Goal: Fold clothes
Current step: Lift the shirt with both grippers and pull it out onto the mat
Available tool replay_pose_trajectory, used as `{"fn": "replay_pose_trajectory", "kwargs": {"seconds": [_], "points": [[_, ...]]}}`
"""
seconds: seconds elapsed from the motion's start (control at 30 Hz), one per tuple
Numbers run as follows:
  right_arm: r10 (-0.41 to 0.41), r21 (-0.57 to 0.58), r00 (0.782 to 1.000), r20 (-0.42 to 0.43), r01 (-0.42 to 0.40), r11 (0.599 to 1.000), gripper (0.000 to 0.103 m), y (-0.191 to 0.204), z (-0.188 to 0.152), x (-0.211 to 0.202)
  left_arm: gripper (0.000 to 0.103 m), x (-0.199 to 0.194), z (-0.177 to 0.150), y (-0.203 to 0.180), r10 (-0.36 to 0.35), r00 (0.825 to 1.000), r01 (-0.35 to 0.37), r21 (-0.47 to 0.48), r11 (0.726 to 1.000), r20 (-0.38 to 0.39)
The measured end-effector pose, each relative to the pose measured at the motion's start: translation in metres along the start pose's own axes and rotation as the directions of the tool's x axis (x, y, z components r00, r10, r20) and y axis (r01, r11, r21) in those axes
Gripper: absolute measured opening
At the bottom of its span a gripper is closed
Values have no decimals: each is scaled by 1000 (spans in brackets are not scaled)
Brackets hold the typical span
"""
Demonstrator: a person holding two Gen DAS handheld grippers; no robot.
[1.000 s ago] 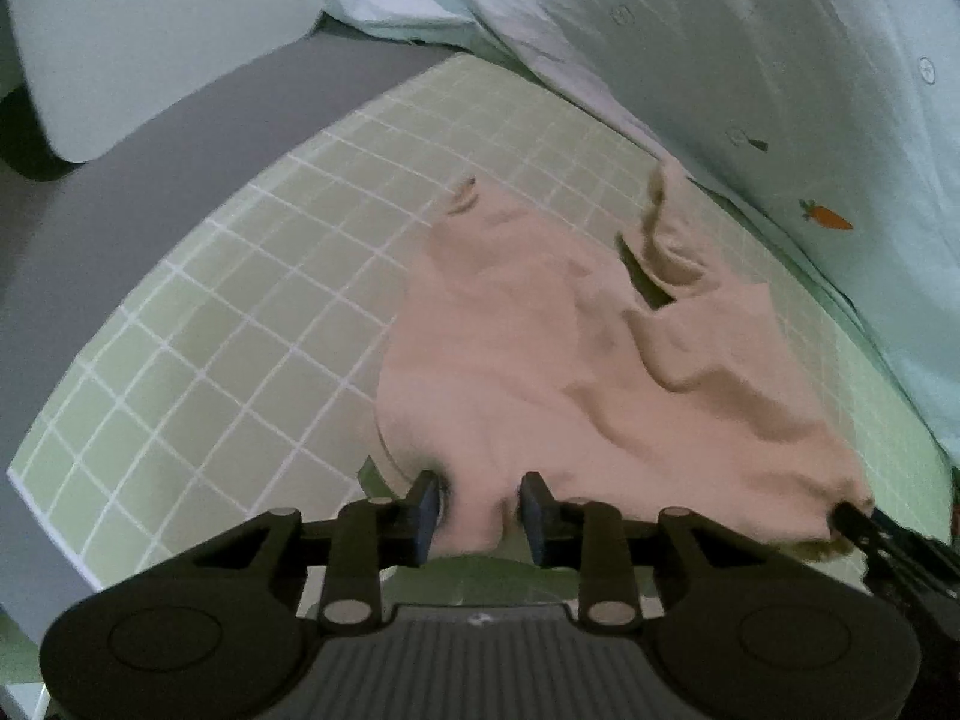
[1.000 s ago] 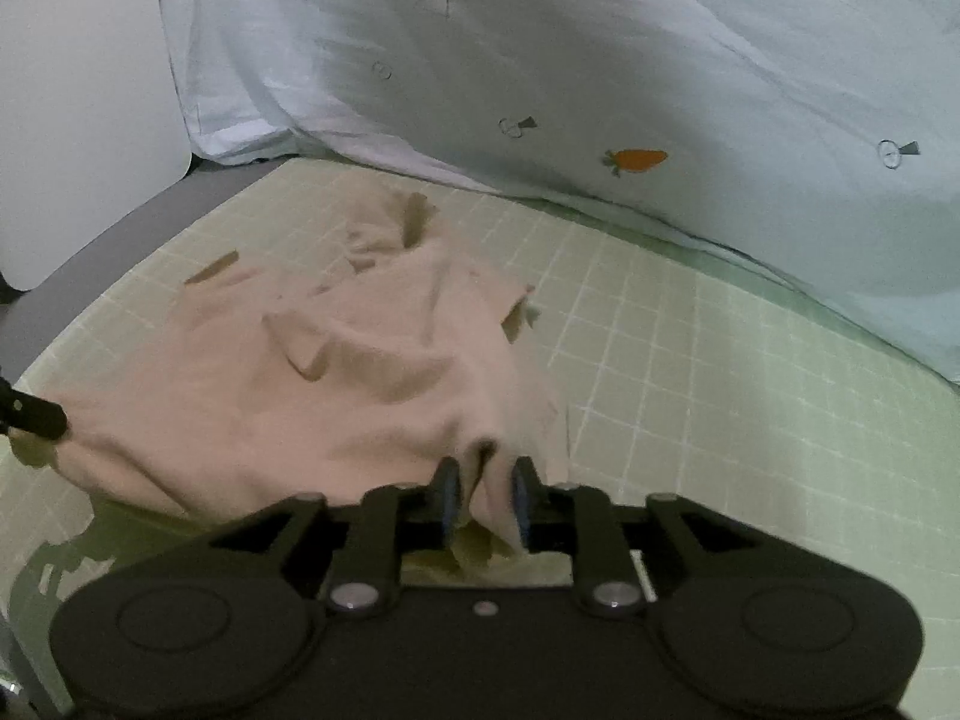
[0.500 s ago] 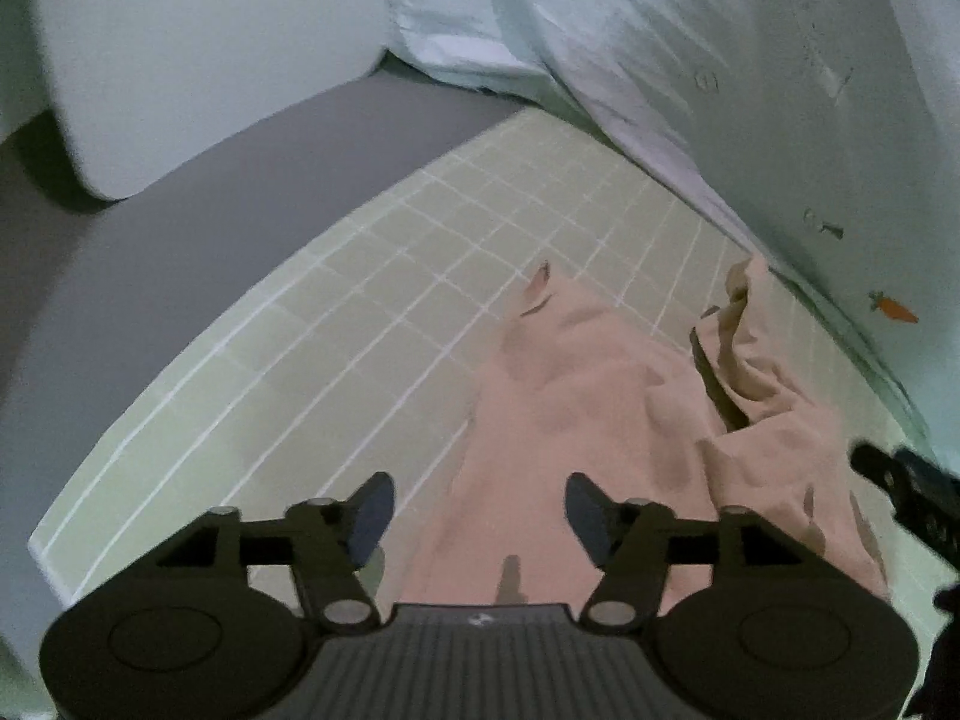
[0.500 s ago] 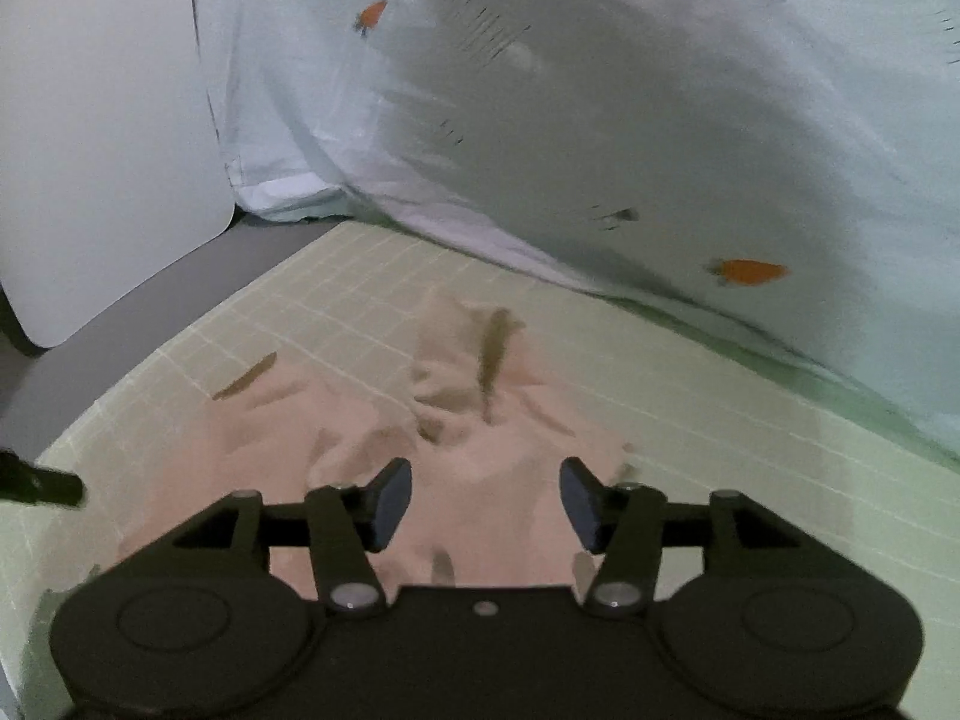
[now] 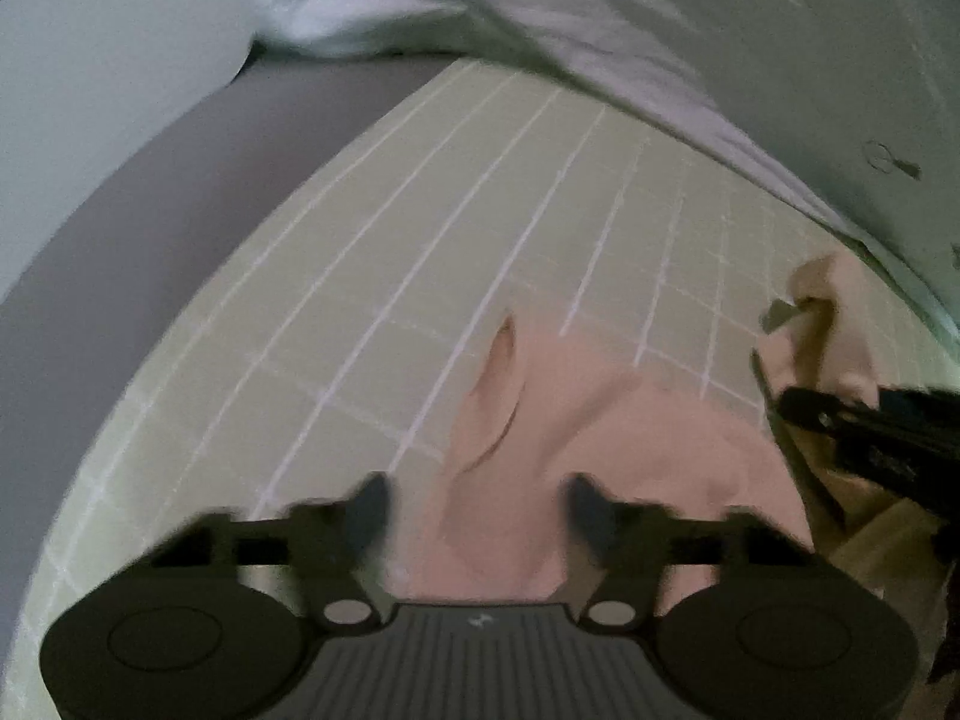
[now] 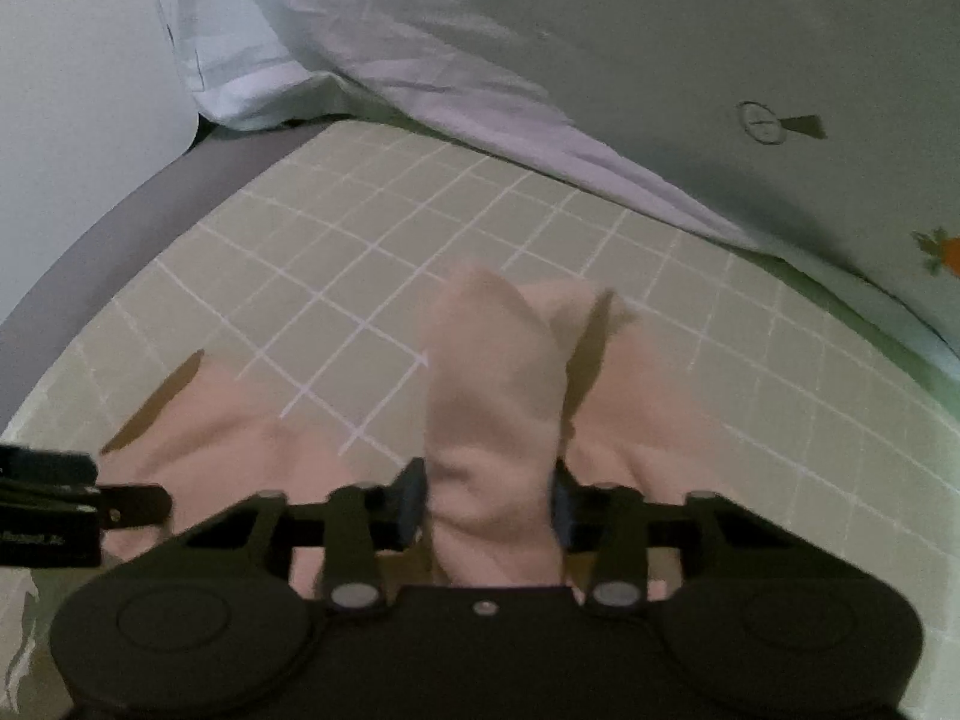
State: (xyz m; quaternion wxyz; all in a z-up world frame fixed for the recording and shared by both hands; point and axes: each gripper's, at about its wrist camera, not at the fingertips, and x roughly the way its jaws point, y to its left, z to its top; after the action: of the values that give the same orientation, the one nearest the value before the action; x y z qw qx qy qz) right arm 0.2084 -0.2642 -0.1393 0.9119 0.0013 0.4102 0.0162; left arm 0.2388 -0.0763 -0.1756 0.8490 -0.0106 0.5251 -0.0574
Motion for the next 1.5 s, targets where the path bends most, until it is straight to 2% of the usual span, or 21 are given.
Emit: {"fn": "replay_pose_trajectory", "kwargs": {"seconds": [0.03, 0.1, 0.17, 0.23, 0.4, 0.47, 0.6, 0.77, 0.8, 0.87, 0.97, 1.03, 1.1, 1.17, 1.23, 1.27, 1.33, 1.5], "points": [[-1, 2, 1000, 16, 1, 1000, 27, -1, 3, -3, 23, 0, 0, 0, 16, 1000, -16, 1, 1000, 4], [-3, 6, 999, 47, 3, 1000, 18, -3, 9, -10, 6, 0, 0, 6, 23, 1000, -23, -38, 999, 10], [-6, 10, 997, 78, 5, 1000, 15, -5, 15, -16, 4, -4, 3, 19, 0, 1000, 1, -115, 993, 7], [-8, 14, 994, 110, 7, 1000, 14, -7, 20, -23, 3, -15, 6, 30, 15, 1000, -12, -169, 986, 21], [-15, 25, 982, 187, 10, 1000, 13, -11, 35, -39, 3, -77, 10, 43, 62, 985, -31, -188, 982, 161], [-35, 49, 970, 240, 24, 999, 12, -21, 39, -61, 3, -111, 6, 42, 71, 970, -28, -183, 983, 233], [-98, 133, 926, 363, 53, 990, 12, -56, 27, -138, 3, -181, -18, 32, 44, 928, 13, -151, 989, 371], [-179, 188, 880, 440, 105, 977, 12, -97, -24, -221, 3, -259, -75, 2, -54, 859, 82, -32, 996, 509], [-196, 207, 877, 438, 114, 972, 12, -107, -40, -235, 3, -269, -88, -6, -76, 853, 92, -4, 996, 517], [-227, 252, 877, 423, 127, 959, 12, -127, -72, -258, 3, -287, -117, -26, -129, 854, 120, 51, 991, 505], [-276, 328, 889, 366, 154, 932, 12, -160, -124, -282, 3, -300, -160, -53, -216, 871, 188, 106, 976, 442], [-312, 377, 902, 297, 189, 907, 12, -185, -159, -287, 3, -298, -188, -71, -242, 891, 213, 115, 970, 383], [-334, 432, 924, 187, 228, 873, 13, -211, -194, -284, 4, -287, -212, -90, -256, 923, 231, 118, 966, 289], [-333, 469, 939, 89, 256, 845, 14, -230, -225, -281, 6, -274, -236, -107, -245, 949, 229, 100, 968, 198], [-321, 487, 947, 20, 271, 830, 16, -244, -257, -285, 7, -265, -253, -116, -226, 964, 216, 84, 973, 137], [-312, 485, 950, 8, 269, 832, 17, -245, -267, -287, 9, -264, -260, -119, -218, 968, 210, 75, 975, 121], [-295, 482, 956, -15, 265, 835, 23, -248, -286, -291, 23, -265, -270, -123, -205, 973, 200, 59, 978, 106], [-275, 504, 961, -29, 252, 826, 36, -242, -302, -299, 33, -269, -269, -125, -169, 979, 166, 36, 985, 116]]}}
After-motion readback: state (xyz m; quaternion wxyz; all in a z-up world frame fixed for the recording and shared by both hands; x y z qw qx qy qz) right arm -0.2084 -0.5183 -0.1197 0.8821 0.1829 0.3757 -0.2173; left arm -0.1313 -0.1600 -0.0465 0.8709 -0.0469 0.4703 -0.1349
